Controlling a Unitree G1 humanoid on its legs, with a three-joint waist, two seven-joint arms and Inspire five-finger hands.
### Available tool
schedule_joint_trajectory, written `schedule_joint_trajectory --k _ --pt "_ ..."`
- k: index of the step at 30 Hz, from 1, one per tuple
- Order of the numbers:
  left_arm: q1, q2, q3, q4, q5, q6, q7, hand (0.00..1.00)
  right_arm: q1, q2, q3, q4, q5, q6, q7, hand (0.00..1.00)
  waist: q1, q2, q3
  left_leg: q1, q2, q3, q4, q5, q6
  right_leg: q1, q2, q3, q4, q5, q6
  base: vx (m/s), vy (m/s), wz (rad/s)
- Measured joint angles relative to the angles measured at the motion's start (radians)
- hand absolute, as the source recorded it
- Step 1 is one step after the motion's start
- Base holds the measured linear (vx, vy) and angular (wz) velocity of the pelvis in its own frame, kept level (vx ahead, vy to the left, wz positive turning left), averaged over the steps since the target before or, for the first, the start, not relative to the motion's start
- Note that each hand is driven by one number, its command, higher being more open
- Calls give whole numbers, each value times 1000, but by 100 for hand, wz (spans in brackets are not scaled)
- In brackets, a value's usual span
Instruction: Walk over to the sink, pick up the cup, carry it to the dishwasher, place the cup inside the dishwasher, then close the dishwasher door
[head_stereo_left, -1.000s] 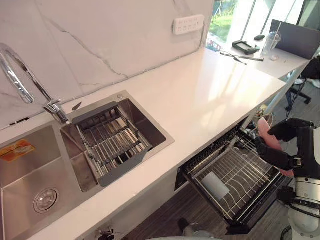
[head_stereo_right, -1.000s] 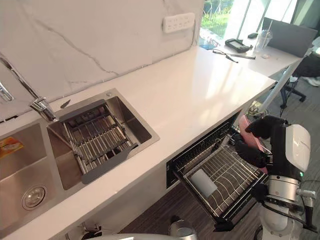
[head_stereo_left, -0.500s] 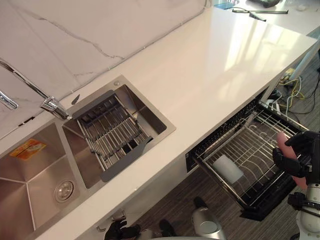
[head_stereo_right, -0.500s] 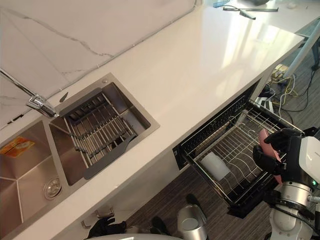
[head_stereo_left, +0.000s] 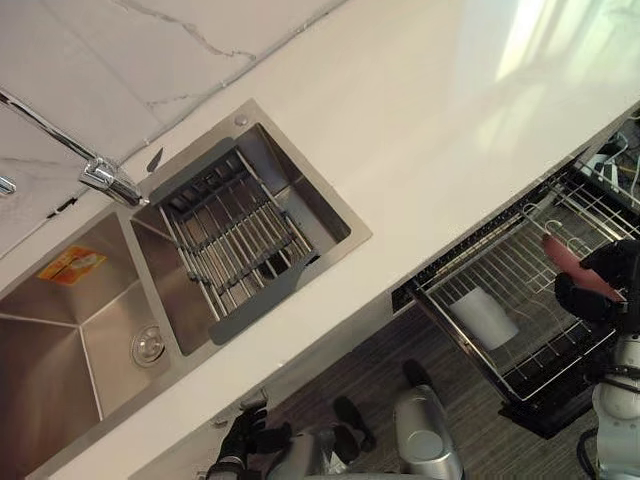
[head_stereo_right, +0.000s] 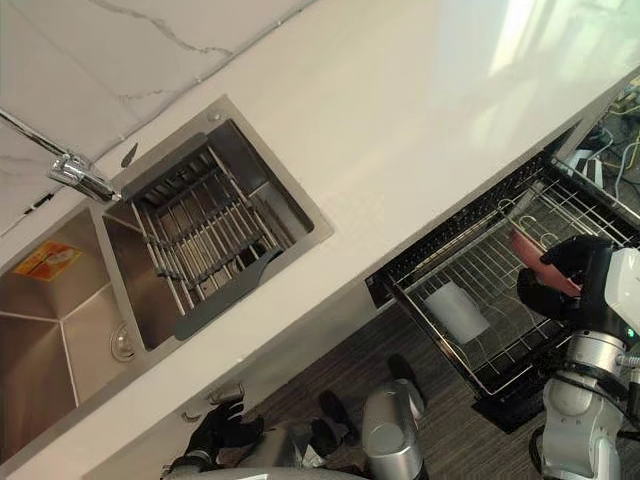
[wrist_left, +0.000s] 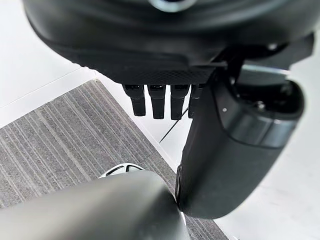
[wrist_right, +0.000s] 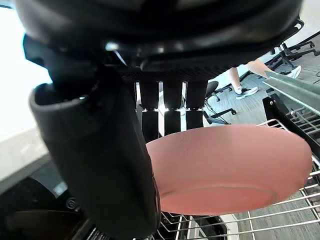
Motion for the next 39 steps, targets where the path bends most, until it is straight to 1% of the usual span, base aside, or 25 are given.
schedule_joint_trajectory --k 4,8,9,12,15,23,25,26,27,29,33,39 --pt "-9 2 0 -13 -1 -1 -7 90 -37 -21 0 100 3 4 -13 30 1 0 24 -1 -2 -6 7 -1 1 -6 -1 -6 34 -18 0 31 -18 6" --pt "-35 -6 0 -13 -1 6 3 90 -57 -25 0 174 11 25 -16 30 3 1 42 -4 -6 -10 9 -1 1 -17 -5 -11 63 -35 -1 11 -14 6" --pt "-44 -14 1 -12 -2 13 15 90 -57 -25 1 189 15 27 -16 90 3 2 42 -8 -8 -12 9 -1 1 -23 -8 -14 70 -40 0 9 -10 8" --pt "-54 -23 4 -12 -4 19 34 90 -57 -21 2 206 20 33 -17 90 6 2 42 -8 -11 -15 10 -2 2 -23 -13 -20 76 -43 1 13 5 6" --pt "-65 -36 4 -12 -13 21 40 90 -57 -13 3 219 40 33 -25 90 20 0 44 -7 -14 -16 12 -3 4 -22 -17 -25 78 -43 2 0 0 0" --pt "-79 -56 5 -12 -22 21 57 90 -53 71 13 212 56 40 -35 90 42 -3 45 -7 -16 -31 17 -6 7 -10 -26 -47 78 -45 4 -5 3 6" --pt "-82 -59 5 -12 -22 21 57 90 -41 107 13 178 57 50 -37 90 46 -4 46 -7 -16 -35 17 -7 8 -8 -27 -51 76 -47 4 2 -3 7" --pt "-82 -63 10 -12 -22 21 57 90 -14 138 14 123 57 53 -40 90 48 -4 46 -7 -16 -39 17 -7 8 -5 -28 -55 76 -48 4 8 -3 6" --pt "-82 -64 13 -12 -21 21 57 90 -8 145 15 111 56 53 -41 90 48 -5 46 -7 -16 -40 17 -7 8 -5 -28 -56 76 -48 4 15 -4 7" --pt "-83 -71 23 -12 -22 21 61 90 28 186 19 35 56 52 -48 90 49 -11 46 -7 -16 -44 18 -7 8 -3 -28 -61 75 -48 4 18 -3 4" --pt "-84 -72 38 -12 -21 24 68 90 66 242 43 -56 57 52 -59 90 50 -28 41 -5 -15 -46 20 -8 7 -1 -28 -66 75 -48 4 0 0 0" --pt "-84 -64 55 -12 -21 27 66 90 130 314 87 -166 62 23 -60 90 53 -58 35 5 -11 -53 19 -11 6 20 -28 -75 61 -48 3 0 -1 2"
